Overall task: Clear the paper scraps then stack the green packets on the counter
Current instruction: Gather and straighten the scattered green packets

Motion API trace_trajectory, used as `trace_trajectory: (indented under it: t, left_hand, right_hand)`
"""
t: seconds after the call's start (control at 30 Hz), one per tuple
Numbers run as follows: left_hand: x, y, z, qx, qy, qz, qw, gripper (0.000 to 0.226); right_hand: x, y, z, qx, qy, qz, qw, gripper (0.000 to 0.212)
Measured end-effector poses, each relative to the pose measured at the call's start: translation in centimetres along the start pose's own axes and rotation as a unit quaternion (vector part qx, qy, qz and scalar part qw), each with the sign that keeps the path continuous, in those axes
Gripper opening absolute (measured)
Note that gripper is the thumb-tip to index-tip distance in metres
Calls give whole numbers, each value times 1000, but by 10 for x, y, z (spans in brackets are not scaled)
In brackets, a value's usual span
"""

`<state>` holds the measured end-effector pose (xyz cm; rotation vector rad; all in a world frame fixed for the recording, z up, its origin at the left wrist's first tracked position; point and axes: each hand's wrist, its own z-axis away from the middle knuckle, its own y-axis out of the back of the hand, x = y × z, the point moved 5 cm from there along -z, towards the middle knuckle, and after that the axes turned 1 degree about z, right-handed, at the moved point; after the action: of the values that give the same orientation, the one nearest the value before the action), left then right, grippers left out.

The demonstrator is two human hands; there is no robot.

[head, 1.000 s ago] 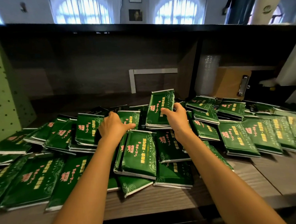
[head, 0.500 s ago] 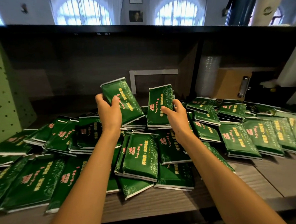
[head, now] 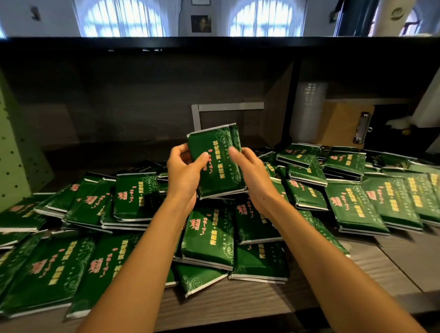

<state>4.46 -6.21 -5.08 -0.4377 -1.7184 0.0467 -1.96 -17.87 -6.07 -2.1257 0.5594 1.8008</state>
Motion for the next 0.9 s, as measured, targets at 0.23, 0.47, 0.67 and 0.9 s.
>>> trace_trajectory:
  t: [0.23,0.47,0.67,0.9]
  left_hand:
    - [8,17,-9,-11,-3,-253,967,28]
    - [-2,23,13,-205,159,-535,804,54]
    - [-9,28,6,-206,179,-496,825,16]
    - [-11,31,-6,-148,134,-466,862,13]
  right_hand:
    - [3,12,-7,65,-6,3,998,60]
    - [9,20,-10,94,-18,33,995,61]
    - [13,19,-12,98,-33,10,995,66]
    - [12,20,-12,101,-23,6,995,76]
